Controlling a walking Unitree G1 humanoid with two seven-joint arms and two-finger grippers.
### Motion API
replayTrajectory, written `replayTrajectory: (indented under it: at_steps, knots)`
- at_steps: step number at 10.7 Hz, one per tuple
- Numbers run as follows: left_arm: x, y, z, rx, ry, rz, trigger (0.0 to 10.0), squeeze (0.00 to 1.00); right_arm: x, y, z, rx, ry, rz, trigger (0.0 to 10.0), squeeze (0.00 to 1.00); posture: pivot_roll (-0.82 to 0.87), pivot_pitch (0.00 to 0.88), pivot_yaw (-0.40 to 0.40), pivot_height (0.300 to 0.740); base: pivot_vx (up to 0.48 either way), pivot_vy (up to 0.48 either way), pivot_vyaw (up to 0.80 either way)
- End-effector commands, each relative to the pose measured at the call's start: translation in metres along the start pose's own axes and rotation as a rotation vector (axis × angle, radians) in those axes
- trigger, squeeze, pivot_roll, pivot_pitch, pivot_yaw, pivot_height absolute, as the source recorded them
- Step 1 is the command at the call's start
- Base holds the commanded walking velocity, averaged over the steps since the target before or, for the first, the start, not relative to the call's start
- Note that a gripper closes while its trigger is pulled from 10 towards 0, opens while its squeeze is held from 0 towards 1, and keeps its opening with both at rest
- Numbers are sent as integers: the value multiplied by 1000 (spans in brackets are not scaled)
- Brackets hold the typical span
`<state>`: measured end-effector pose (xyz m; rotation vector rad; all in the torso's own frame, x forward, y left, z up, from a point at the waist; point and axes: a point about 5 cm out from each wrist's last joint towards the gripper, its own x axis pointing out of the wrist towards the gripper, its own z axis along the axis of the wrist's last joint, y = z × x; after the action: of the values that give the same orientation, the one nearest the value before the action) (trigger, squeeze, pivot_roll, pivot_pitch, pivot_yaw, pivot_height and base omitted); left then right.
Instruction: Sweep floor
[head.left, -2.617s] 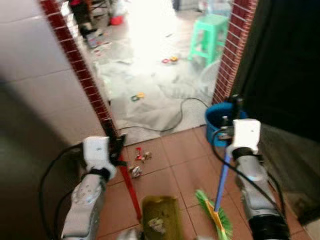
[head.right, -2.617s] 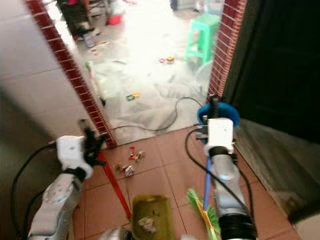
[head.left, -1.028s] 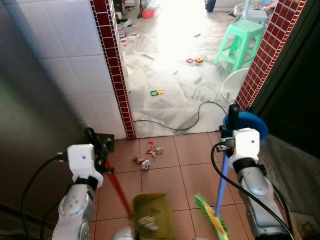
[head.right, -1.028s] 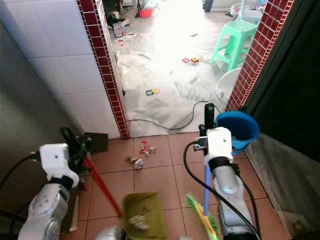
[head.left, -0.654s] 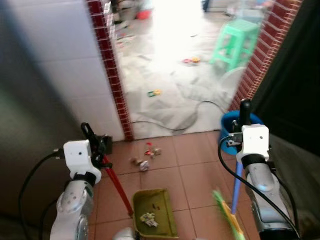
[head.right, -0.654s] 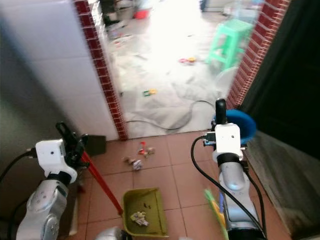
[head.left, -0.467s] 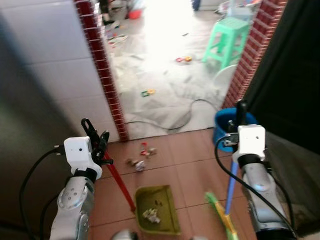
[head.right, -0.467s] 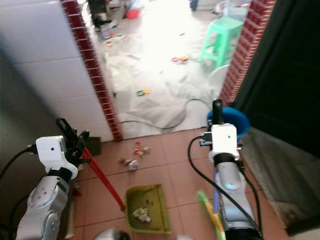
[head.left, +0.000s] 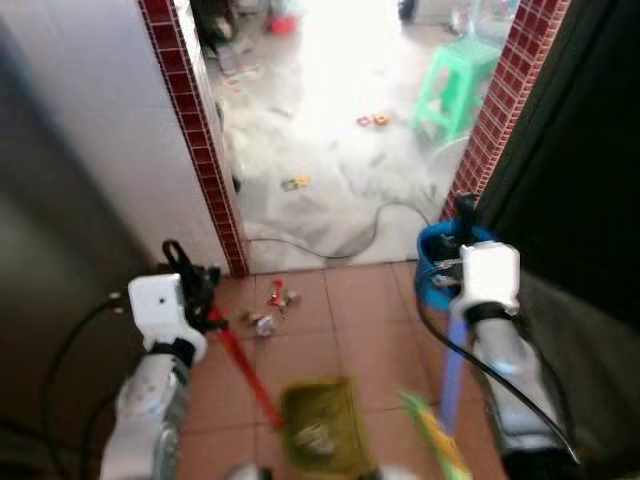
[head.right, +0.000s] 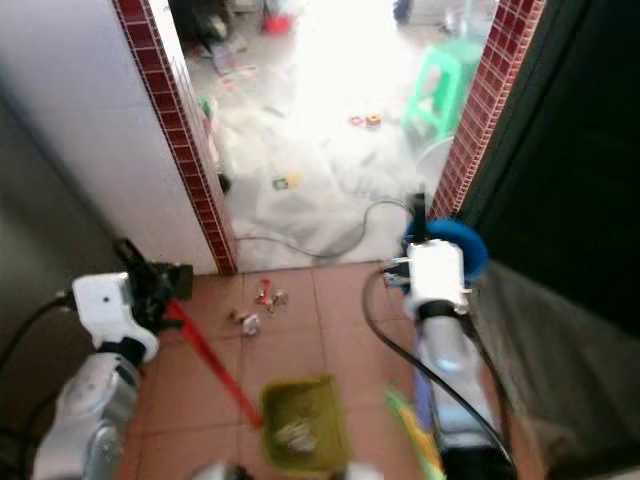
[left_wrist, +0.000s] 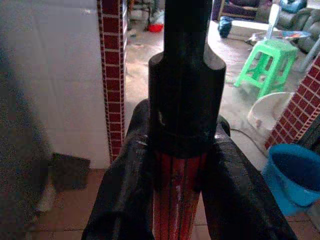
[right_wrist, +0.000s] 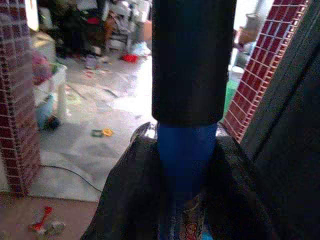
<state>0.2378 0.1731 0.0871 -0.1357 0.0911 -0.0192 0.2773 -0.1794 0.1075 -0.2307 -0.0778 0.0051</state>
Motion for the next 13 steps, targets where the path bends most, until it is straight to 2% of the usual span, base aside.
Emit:
replayTrajectory:
  at_steps: [1,5,9,13]
  knots:
    - [4,-3,14,8,-64,-5,10000,0,2,-4,6,-20,-36,4,10000,0,-139,0,71,740,0,-469,519]
    - [5,-3,13,12,-59,-4,10000,0,5,-2,6,-18,-43,7,10000,0,-138,0,71,740,0,-395,522]
    - [7,-4,13,-3,-62,4,10000,0,9,-2,4,10,-23,-4,10000,0,-134,0,69,740,0,0,0]
    - [8,-6,12,-20,-63,9,10000,0,10,-3,4,8,-26,3,10000,0,-138,0,65,740,0,0,-800]
